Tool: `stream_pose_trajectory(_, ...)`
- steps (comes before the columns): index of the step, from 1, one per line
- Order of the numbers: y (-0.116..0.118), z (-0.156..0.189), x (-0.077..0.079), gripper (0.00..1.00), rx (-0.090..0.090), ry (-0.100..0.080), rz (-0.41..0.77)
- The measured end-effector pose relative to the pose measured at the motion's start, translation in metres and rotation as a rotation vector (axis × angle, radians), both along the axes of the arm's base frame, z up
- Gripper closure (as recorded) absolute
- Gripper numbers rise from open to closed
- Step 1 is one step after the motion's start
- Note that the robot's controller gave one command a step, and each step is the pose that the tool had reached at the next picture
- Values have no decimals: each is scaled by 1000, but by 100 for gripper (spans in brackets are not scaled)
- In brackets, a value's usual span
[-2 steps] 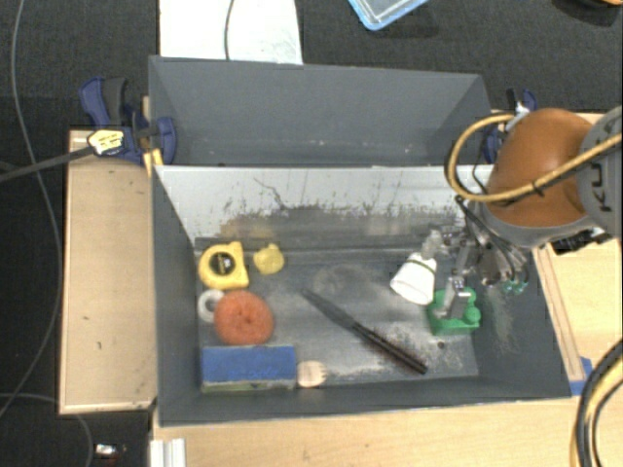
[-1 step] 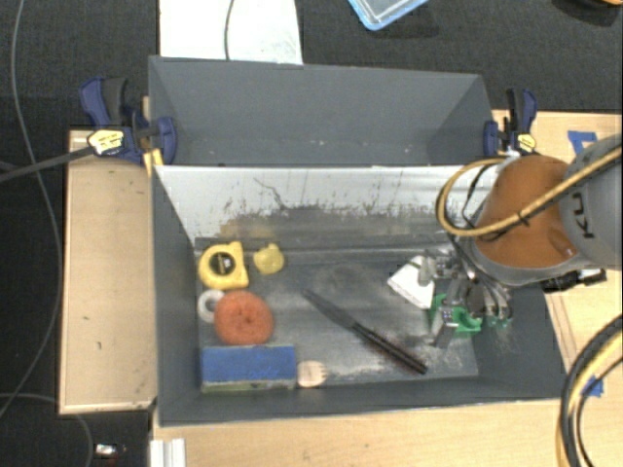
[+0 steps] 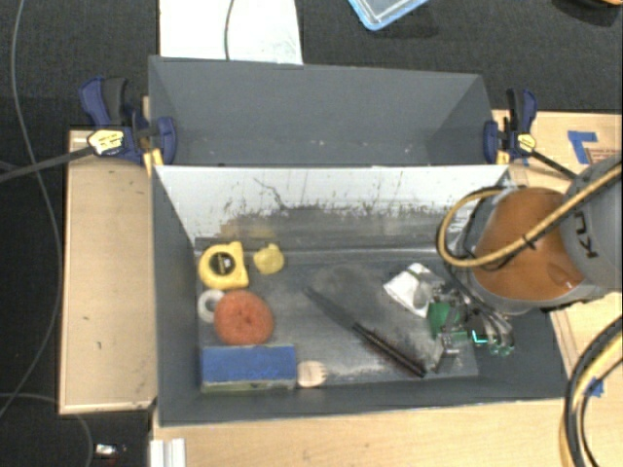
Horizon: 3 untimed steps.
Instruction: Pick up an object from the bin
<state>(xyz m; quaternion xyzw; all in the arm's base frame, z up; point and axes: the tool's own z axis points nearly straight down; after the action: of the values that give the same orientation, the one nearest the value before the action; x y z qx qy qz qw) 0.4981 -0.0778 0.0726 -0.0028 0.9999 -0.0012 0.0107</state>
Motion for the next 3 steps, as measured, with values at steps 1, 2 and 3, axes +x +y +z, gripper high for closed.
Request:
stream_pose_trajectory(1, 1, 0, -2, 0, 0, 0, 2)
stream_pose_trajectory(2, -51, 22, 41, 0, 2, -2, -82)
stream_pose_trajectory(3, -55, 39, 37, 0, 6, 6, -130)
